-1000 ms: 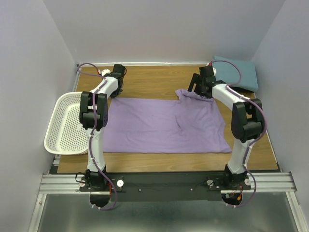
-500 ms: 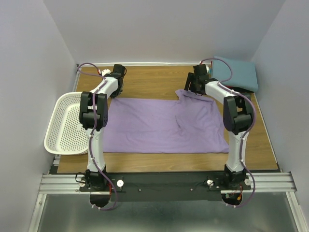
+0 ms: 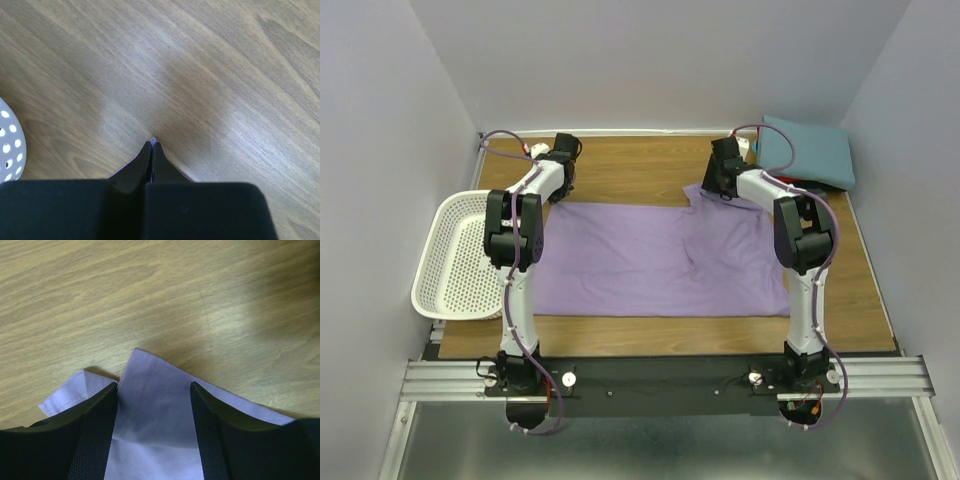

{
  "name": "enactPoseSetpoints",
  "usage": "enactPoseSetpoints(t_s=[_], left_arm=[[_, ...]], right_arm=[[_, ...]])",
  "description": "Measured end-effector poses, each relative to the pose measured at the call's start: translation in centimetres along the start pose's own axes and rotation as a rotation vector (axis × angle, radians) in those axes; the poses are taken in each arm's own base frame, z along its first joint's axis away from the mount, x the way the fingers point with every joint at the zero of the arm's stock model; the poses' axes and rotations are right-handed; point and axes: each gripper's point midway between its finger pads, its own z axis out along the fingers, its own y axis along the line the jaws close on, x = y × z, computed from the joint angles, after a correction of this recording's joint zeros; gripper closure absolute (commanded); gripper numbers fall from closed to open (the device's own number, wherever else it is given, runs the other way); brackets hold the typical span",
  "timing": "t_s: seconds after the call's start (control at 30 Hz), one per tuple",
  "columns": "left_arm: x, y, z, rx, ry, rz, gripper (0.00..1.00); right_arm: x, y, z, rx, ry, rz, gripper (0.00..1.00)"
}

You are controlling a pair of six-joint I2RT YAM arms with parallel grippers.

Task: Fold and stack the t-shirts
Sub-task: Fold the tshirt

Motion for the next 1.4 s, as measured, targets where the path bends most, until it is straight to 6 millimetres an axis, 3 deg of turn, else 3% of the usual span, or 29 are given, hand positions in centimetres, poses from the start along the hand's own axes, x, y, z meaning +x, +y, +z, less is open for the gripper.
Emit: enactPoseSetpoints(t_s=[0.47, 0.63, 0.87, 1.03, 1.4], left_arm=[[0.0, 0.0, 0.0, 0.005, -0.004, 0.002, 1.00], [0.0, 0.0, 0.0, 0.005, -0.005, 0.003, 1.00], [0.0, 0.0, 0.0, 0.005, -0.005, 0.004, 1.00], [0.0, 0.0, 0.0, 0.005, -0.005, 0.004, 1.00], [0.0, 0.0, 0.0, 0.006, -0.006, 0.005, 1.00]], right_arm=[[-1.2, -0.8, 0.0, 0.055, -0.043, 0.036, 0.36], [-1.8, -0.5, -0.1, 0.049, -0.055, 0.054, 0.58], [-2.3, 0.0, -0.2, 0.033, -0.062, 0.071, 0.58], [-2.2, 0.3, -0.3, 0.015, -0.054, 0.080, 0.66], [-1.8, 0.8, -0.2, -0.011, -0.037, 0.085, 0.66]])
